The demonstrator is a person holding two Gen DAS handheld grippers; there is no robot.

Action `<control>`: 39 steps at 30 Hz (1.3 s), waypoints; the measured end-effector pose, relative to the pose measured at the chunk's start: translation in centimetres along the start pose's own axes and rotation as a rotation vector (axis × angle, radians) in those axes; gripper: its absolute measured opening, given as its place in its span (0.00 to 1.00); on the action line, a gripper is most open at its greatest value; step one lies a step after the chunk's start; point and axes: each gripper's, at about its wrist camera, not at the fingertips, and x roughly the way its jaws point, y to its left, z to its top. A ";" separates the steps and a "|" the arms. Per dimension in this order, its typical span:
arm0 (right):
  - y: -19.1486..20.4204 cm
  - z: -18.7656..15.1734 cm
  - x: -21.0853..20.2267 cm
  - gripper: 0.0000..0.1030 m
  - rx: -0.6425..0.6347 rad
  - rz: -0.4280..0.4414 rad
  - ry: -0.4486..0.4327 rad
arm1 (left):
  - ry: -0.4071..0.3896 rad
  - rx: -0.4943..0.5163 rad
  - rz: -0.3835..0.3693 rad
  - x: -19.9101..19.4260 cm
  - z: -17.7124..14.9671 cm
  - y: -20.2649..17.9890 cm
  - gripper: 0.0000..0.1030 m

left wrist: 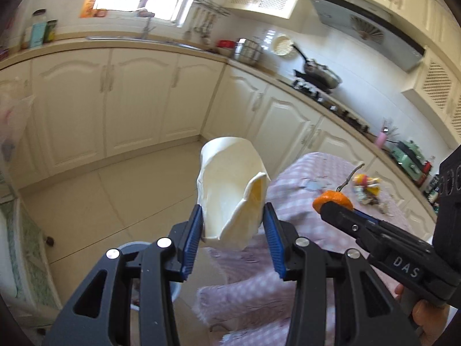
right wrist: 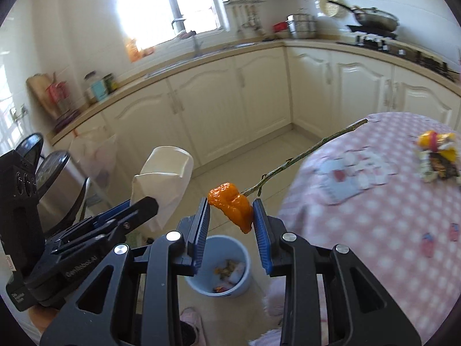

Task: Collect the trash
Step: 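Carry both to the bin and open the left tool to drop the cloth, then open the right tool over the bin to drop the orange slice on a stick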

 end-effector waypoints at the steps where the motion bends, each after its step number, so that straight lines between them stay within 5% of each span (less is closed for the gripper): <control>1: 1.0 -0.2 1.2 0.28 -0.010 0.014 0.019 | 0.007 -0.013 0.025 0.2 -0.3 1.3 0.40; 15: 6.6 -3.1 12.7 0.28 -0.051 0.067 0.204 | 0.139 -0.144 0.166 5.3 -3.8 13.2 0.41; 20: 6.3 -3.7 14.8 0.28 -0.048 0.061 0.234 | 0.171 -0.181 0.181 7.8 -3.6 14.6 0.54; 39: 6.7 -5.4 18.5 0.28 -0.054 0.044 0.308 | 0.206 -0.201 0.193 9.8 -4.9 16.2 0.54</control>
